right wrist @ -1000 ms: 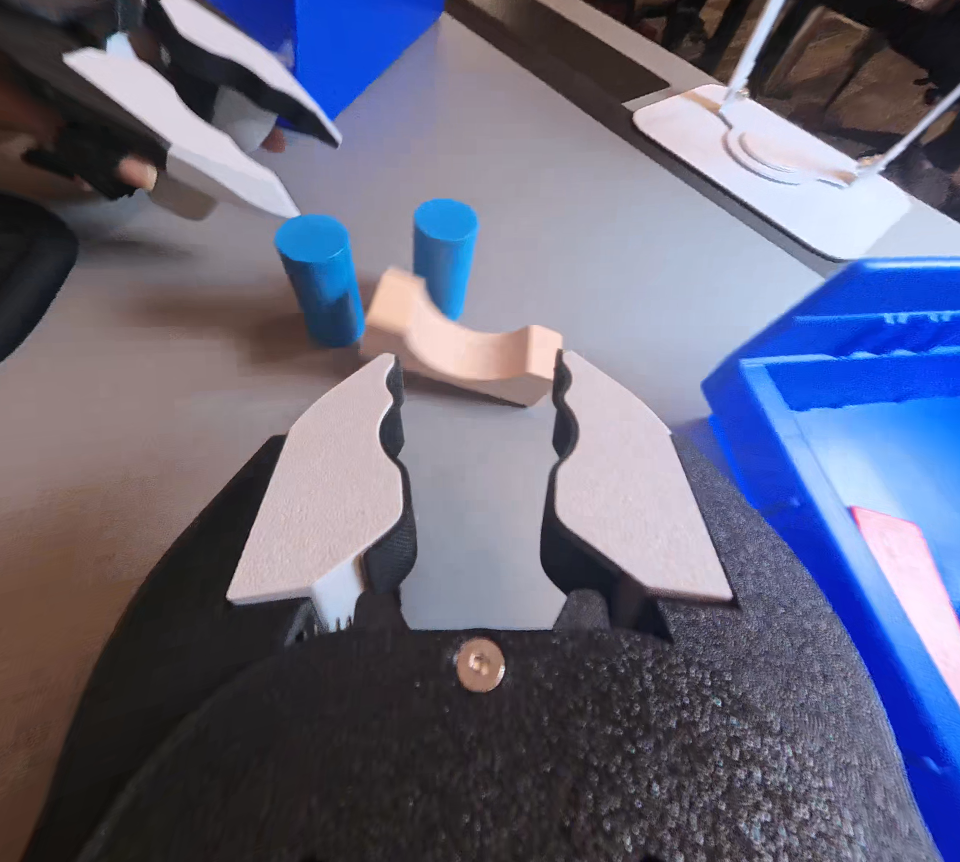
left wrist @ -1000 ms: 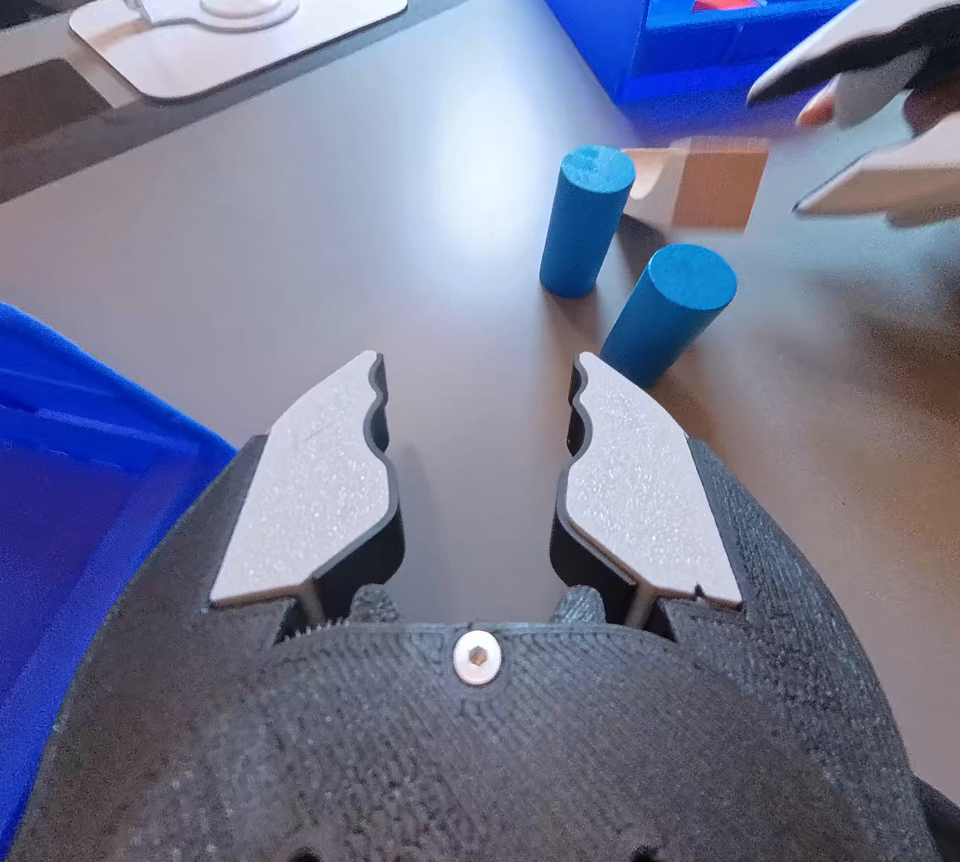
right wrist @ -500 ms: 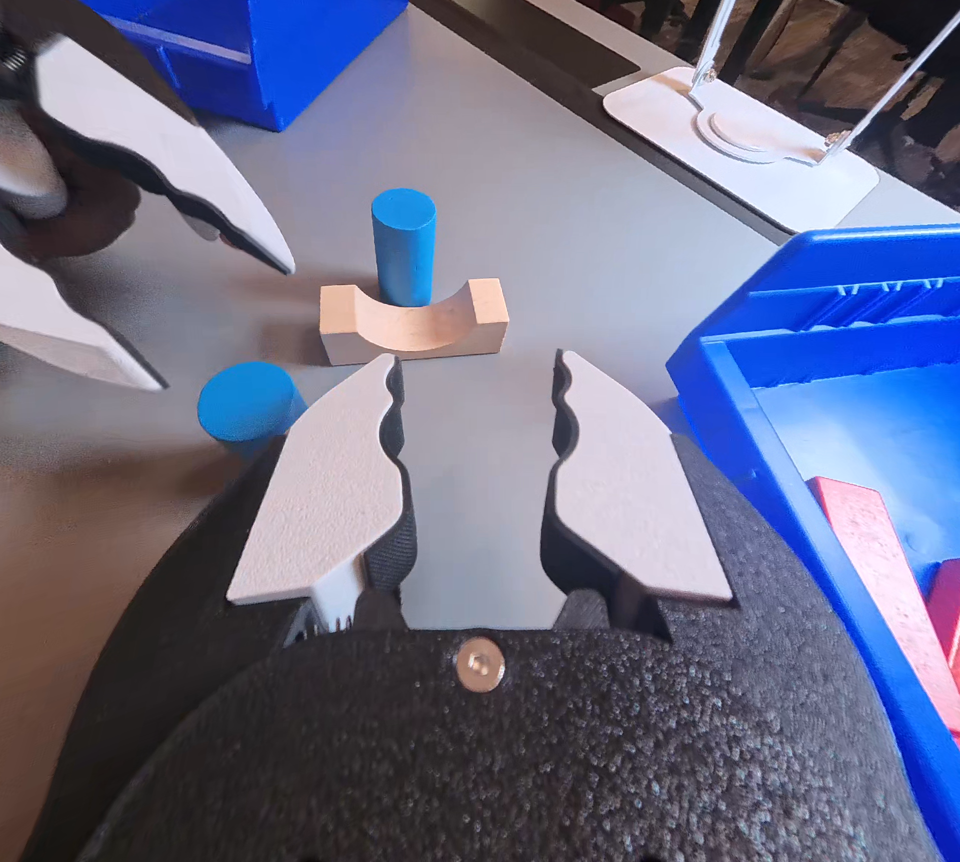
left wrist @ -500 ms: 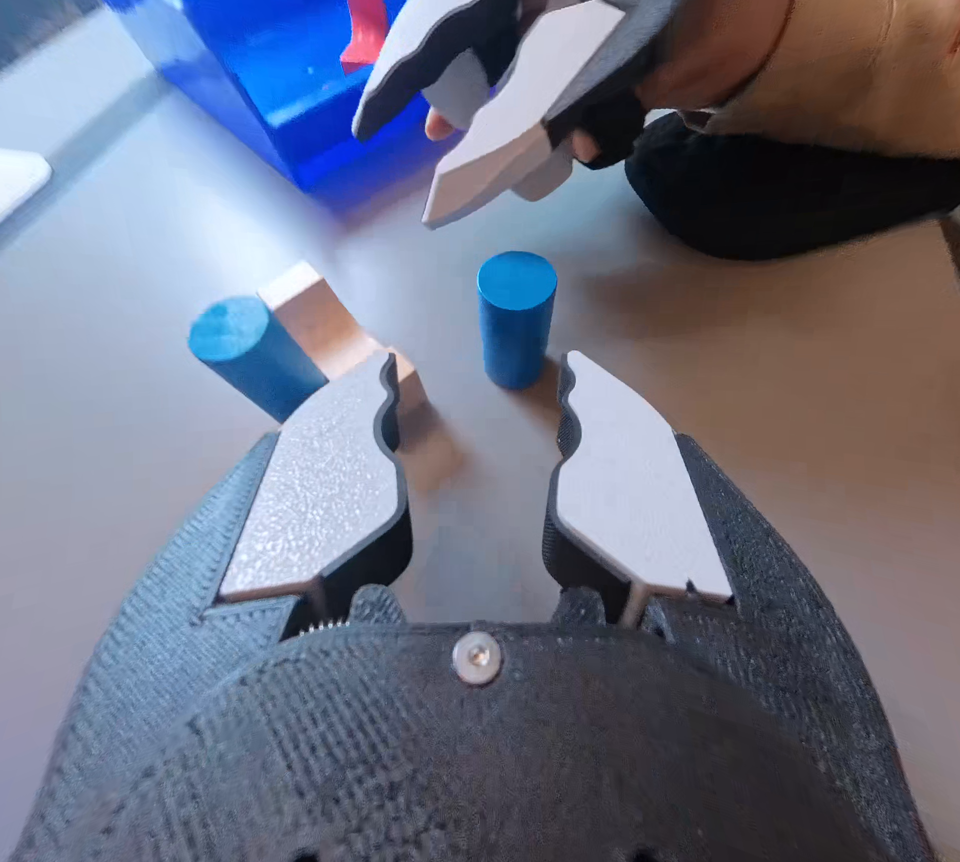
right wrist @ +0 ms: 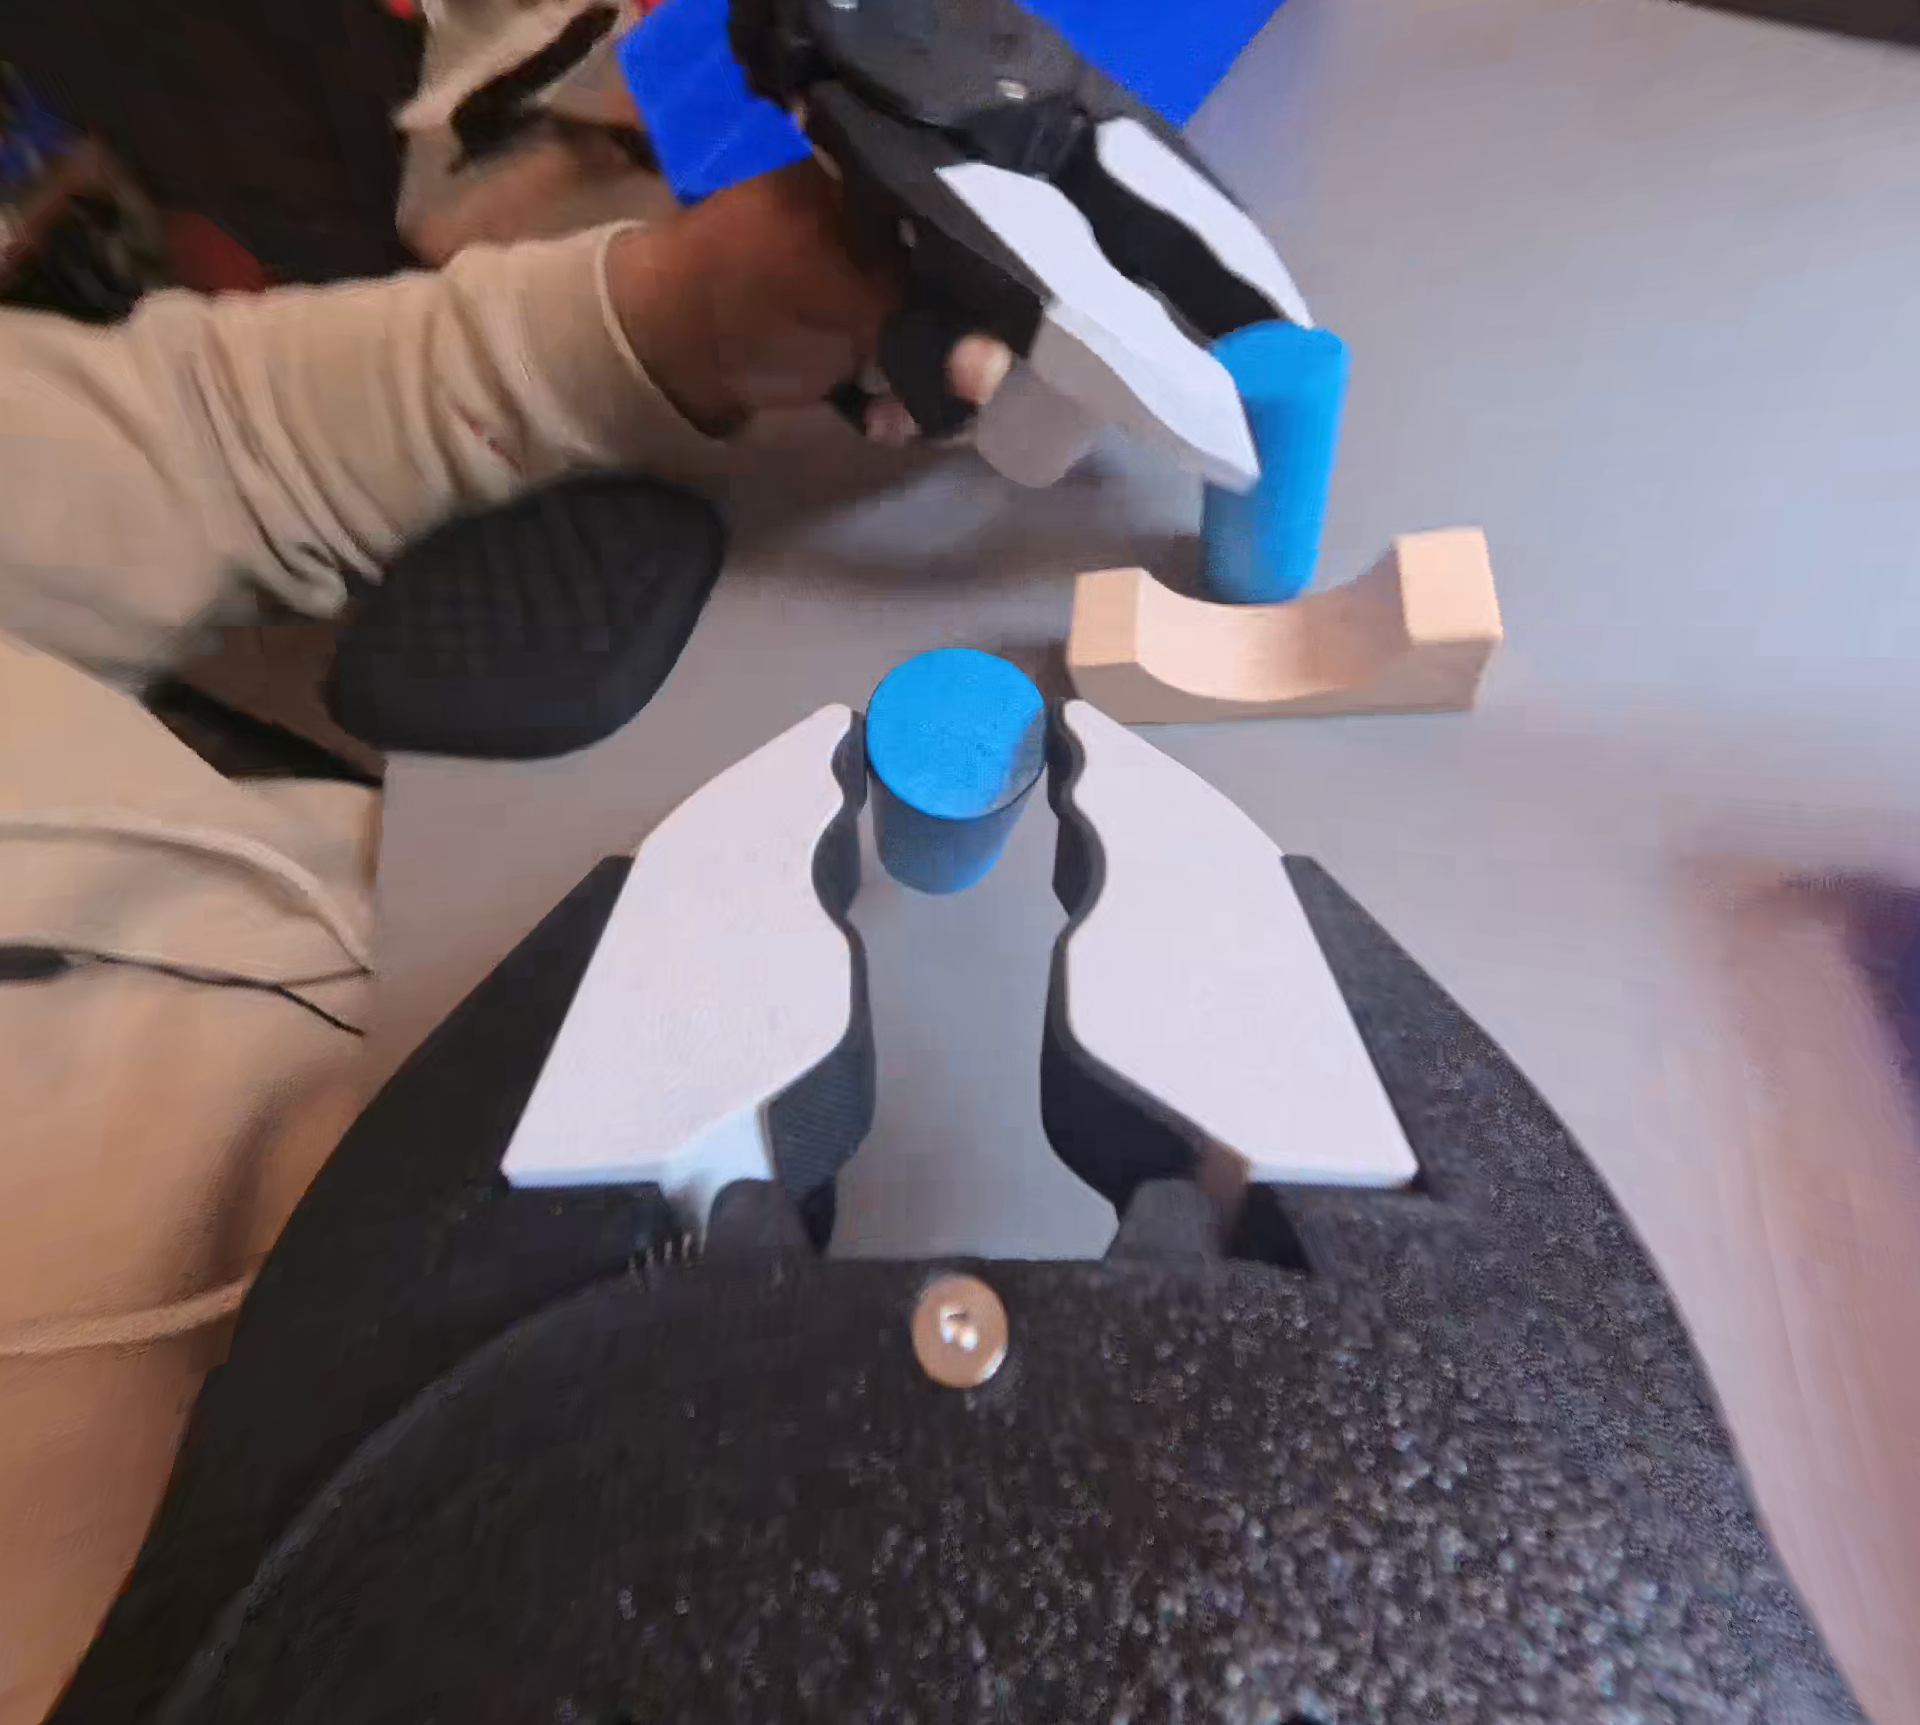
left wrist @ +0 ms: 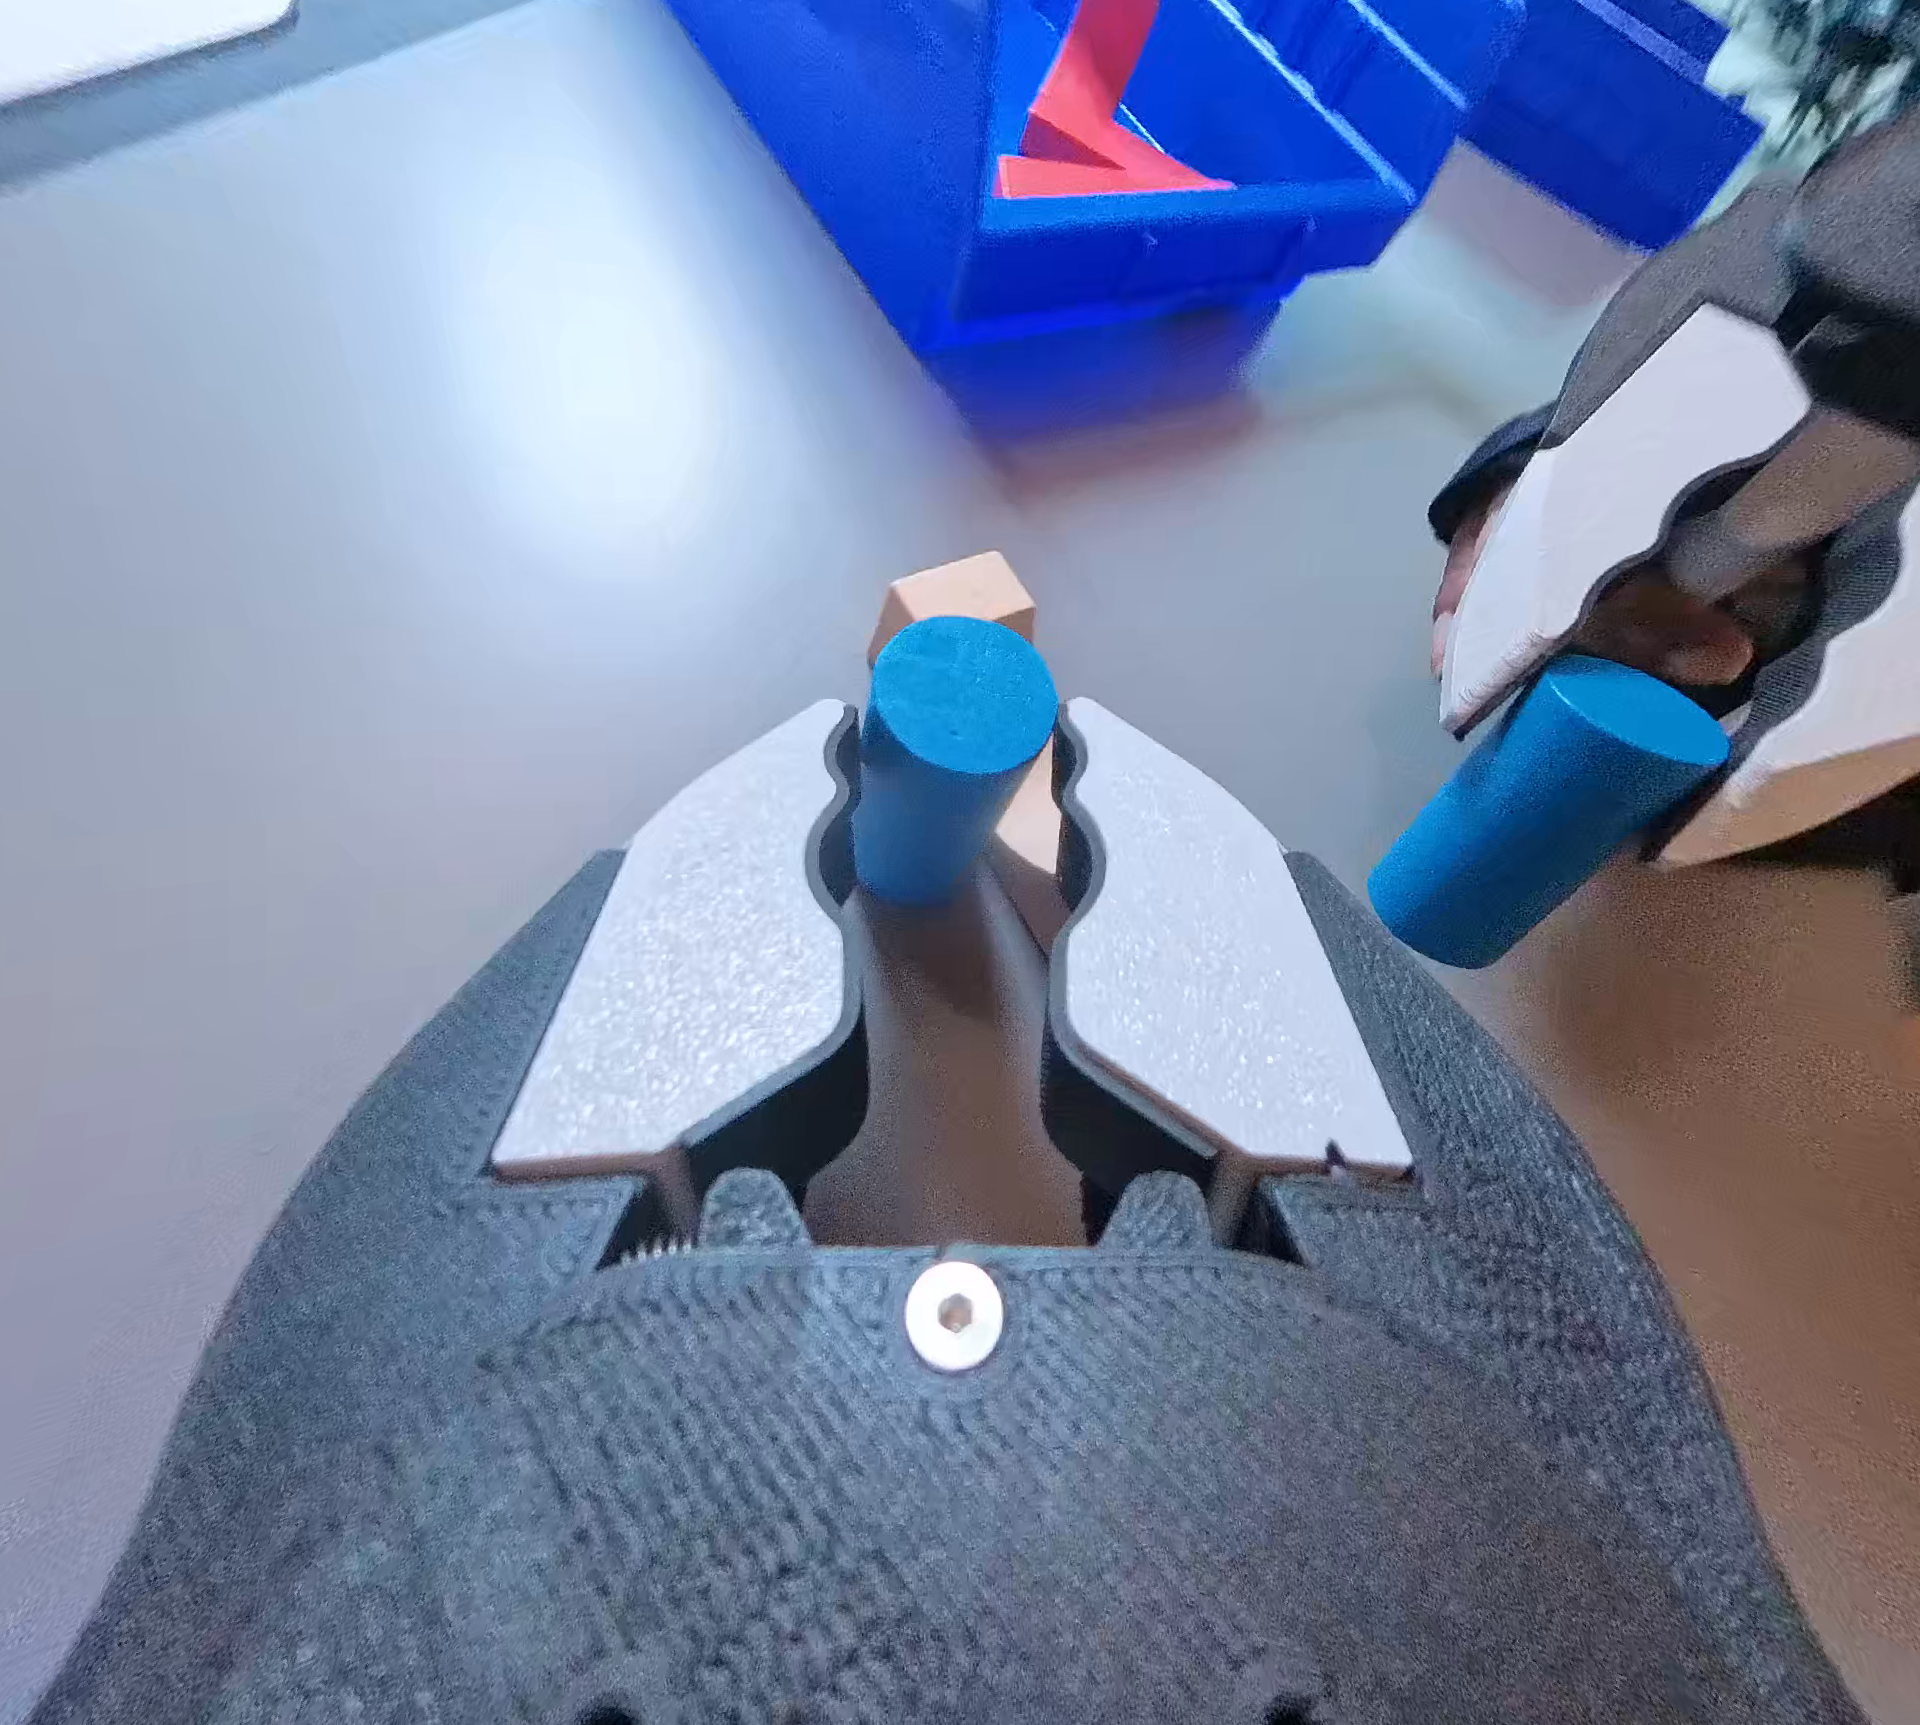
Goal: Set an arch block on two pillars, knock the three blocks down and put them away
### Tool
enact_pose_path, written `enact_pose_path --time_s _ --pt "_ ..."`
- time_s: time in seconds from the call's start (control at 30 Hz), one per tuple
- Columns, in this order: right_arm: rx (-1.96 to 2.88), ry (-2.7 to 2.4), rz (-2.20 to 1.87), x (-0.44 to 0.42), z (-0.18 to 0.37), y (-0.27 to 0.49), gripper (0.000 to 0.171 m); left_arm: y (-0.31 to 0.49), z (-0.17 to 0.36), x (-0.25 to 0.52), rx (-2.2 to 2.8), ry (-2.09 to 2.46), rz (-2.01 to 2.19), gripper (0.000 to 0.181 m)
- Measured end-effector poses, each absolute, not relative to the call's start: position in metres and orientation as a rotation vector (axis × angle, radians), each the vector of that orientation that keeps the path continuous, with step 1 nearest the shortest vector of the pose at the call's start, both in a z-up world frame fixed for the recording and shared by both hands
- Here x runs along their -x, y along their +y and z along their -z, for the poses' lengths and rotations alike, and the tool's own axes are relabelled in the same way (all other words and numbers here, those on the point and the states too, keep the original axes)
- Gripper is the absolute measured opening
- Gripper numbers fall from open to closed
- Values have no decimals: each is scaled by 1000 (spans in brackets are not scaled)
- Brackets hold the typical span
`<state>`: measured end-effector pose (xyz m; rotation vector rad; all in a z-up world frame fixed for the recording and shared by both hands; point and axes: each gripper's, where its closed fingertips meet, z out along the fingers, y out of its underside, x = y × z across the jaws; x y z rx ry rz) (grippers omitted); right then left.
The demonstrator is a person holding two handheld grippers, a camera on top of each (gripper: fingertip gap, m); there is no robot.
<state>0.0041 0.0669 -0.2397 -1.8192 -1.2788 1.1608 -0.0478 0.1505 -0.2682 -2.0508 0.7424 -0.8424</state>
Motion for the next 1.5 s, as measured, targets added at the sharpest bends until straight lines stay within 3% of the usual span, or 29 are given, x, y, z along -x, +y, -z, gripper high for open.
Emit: enact_pose_path --time_s 0.17,0.33,0.73,0.83,0.93,0.97,1.0,1.1,1.37,1.5 --pt "2017 -996 -919 -39 266 130 60 172 273 87 2158 461 840 45" --pt "1956 -923 -832 -49 254 146 60 176 263 94 2094 525 624 60" --pt "1916 -973 -731 -60 254 150 62 161 256 96 1976 639 406 59" --pt "1955 -1029 -684 -60 267 147 66 150 259 100 1965 670 386 59" --pt "2046 -1045 -579 -59 290 151 82 139 258 97 1952 690 415 58" --pt "2078 -1045 -578 -57 295 150 76 136 257 95 1944 702 413 58" --pt "2111 -1065 -543 -58 301 149 57 133 258 94 1936 719 403 58" --pt "2109 -1145 -413 -58 309 150 39 130 261 93 1915 774 343 58" --pt "2032 -1210 -432 -54 301 145 36 135 274 95 1939 786 351 57" --pt "1903 -1132 -431 -56 268 156 34 135 275 95 1938 783 356 55"
